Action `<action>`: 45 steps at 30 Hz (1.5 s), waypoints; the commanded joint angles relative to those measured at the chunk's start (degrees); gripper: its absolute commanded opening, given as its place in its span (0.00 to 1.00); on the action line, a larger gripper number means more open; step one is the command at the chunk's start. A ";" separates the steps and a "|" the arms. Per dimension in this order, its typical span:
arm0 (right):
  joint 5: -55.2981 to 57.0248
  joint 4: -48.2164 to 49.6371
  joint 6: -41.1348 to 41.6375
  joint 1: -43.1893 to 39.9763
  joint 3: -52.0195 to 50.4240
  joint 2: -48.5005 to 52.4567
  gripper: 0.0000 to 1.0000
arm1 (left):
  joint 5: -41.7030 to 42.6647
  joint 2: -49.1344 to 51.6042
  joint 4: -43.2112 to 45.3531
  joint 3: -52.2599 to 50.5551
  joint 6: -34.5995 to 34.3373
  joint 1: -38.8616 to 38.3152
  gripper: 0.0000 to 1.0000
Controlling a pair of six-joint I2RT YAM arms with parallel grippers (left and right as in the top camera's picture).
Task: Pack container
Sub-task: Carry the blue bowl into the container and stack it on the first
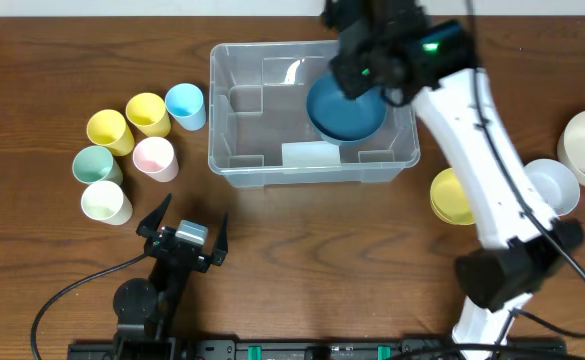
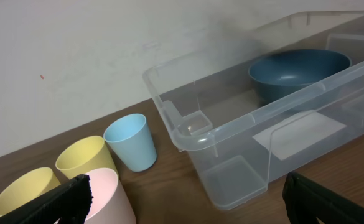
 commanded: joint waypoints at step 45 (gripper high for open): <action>7.91 -14.32 9.55 -11.08 13.31 0.33 0.61 | 0.57 -0.33 -1.75 -1.20 -0.48 0.31 0.98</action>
